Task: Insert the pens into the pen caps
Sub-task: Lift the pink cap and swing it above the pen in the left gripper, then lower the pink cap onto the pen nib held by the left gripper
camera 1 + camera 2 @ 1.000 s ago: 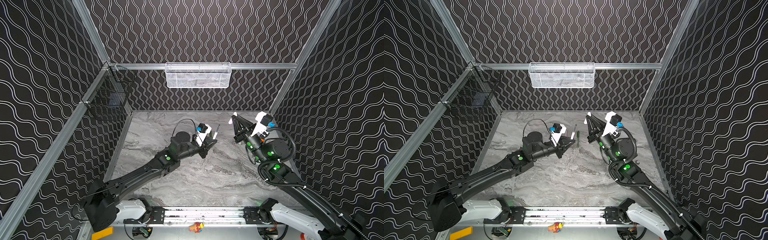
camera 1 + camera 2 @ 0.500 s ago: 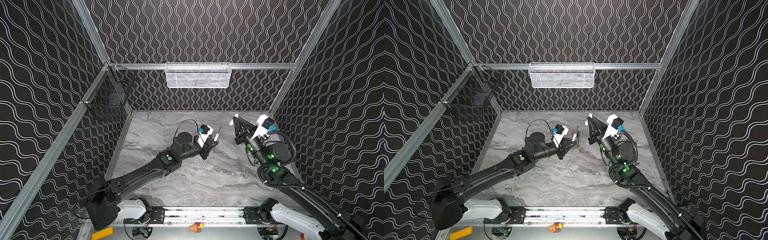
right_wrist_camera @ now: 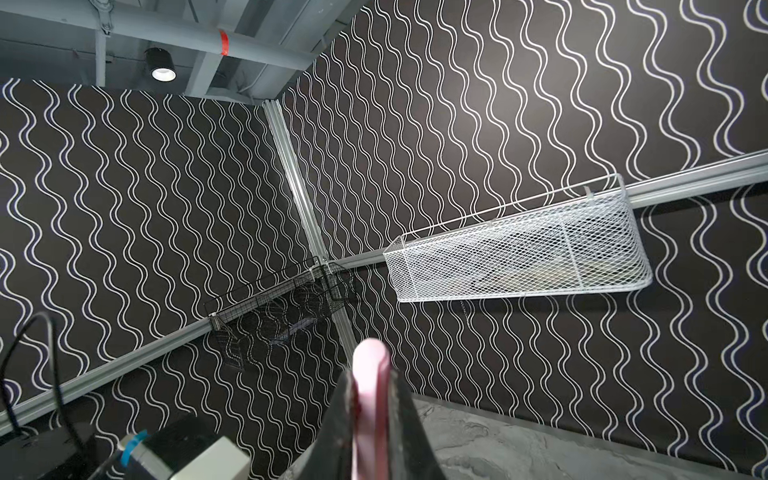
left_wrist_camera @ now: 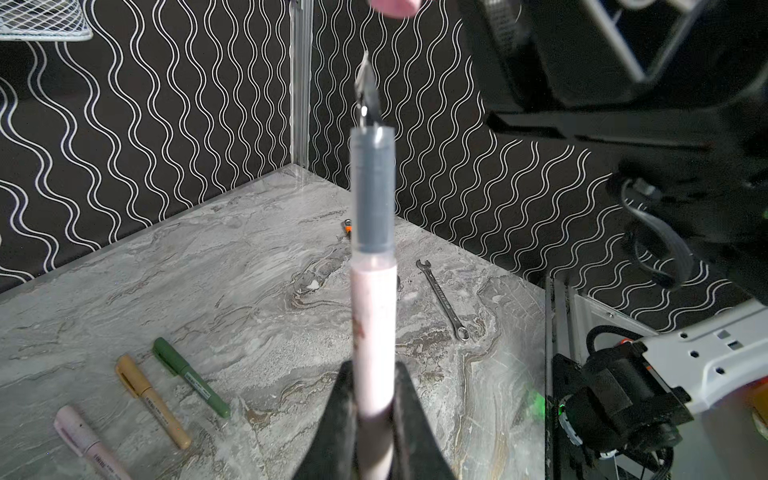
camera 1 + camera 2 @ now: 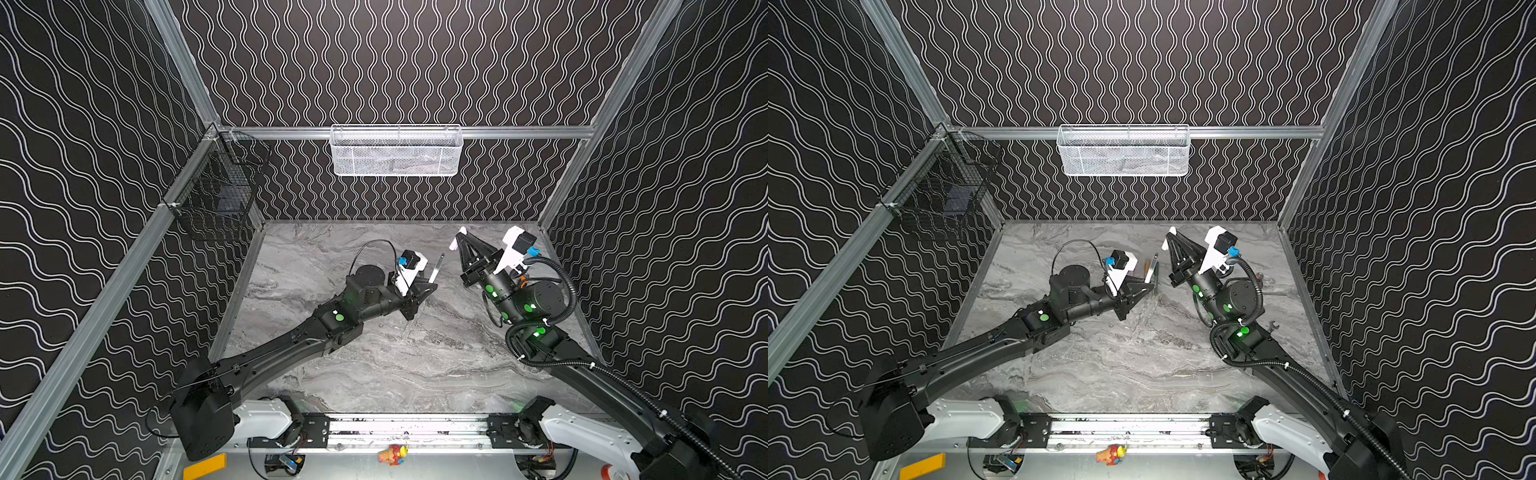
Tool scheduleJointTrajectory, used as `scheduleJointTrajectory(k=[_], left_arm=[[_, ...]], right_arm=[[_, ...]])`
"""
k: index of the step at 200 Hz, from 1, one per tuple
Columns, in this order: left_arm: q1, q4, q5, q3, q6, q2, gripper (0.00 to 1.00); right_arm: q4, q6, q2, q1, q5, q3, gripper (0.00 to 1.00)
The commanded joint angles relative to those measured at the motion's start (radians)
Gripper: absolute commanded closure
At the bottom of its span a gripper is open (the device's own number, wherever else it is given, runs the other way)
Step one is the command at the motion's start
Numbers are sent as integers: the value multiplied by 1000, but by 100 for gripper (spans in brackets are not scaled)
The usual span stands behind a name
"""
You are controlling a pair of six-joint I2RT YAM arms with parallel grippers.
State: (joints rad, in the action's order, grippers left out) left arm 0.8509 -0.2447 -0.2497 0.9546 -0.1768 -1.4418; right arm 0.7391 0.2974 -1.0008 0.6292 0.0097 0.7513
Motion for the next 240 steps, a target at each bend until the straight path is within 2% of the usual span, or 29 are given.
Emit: scheduleJointTrajectory(k=[1, 67, 171, 240], left_arm=[[2, -16, 1, 9, 31, 1, 100], [4, -16, 6, 9, 30, 9, 100], [8, -13, 12, 9, 31, 8, 100], [7, -14, 21, 8, 31, 5, 100]], right_arm=[[57, 24, -5, 1, -26, 10, 92], [33, 61, -19, 1, -55, 8, 92], [-28, 54, -22, 7, -73, -14, 92], [-37, 102, -17, 8, -107, -24, 92]])
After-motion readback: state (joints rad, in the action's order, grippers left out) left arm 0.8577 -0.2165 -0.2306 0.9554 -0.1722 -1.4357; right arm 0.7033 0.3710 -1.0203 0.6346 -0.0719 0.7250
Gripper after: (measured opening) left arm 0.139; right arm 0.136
